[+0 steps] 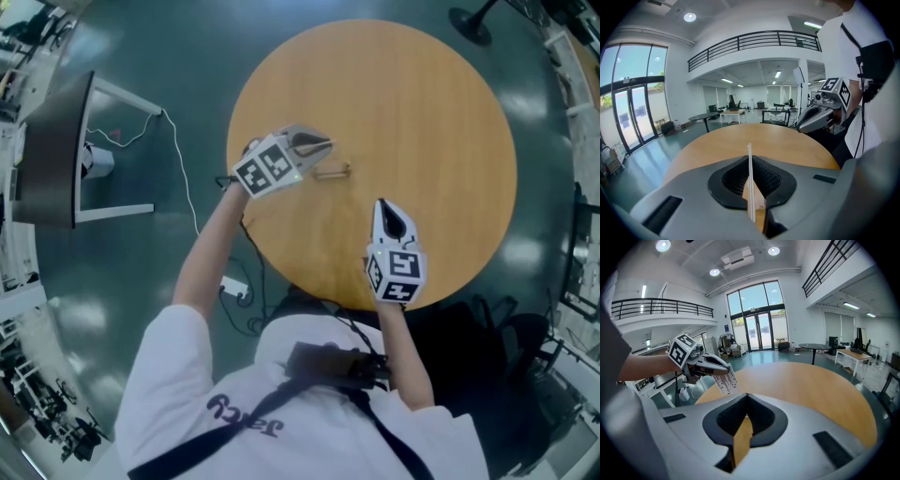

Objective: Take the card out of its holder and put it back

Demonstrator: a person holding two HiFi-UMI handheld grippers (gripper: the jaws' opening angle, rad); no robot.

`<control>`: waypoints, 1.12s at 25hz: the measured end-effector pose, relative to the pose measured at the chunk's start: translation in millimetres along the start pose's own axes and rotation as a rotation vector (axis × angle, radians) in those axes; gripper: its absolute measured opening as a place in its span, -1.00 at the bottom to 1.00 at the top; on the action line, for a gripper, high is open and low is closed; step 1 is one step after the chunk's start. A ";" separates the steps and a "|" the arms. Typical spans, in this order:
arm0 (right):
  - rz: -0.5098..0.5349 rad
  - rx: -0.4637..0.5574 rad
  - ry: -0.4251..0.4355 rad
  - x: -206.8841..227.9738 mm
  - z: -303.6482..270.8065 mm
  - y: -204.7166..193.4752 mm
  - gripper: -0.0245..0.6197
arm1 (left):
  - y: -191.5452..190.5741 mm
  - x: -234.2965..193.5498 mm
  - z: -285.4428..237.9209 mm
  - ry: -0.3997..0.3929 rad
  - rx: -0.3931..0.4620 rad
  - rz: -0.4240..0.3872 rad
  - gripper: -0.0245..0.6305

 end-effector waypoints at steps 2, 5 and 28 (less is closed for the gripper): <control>-0.002 0.000 0.000 1.0 0.3 -0.4 -0.86 | 1.4 6.0 -3.9 -0.023 -0.002 -0.007 -0.84; -0.005 -0.004 0.003 0.6 -0.1 -2.3 -0.86 | 1.0 13.3 -9.1 -0.055 -0.012 -0.013 -0.84; -0.118 -0.027 0.011 4.1 -1.2 -11.1 -0.86 | -14.1 28.5 -30.2 -0.153 -0.054 0.004 -0.84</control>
Point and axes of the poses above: the fingertips, and each gripper's own axes: z backward along the fingers, x to its right, y out of its top, the point moved 1 cm from there along z, backward along the fingers, and after that the axes turned 10 degrees about z, right-handed, at the moved point
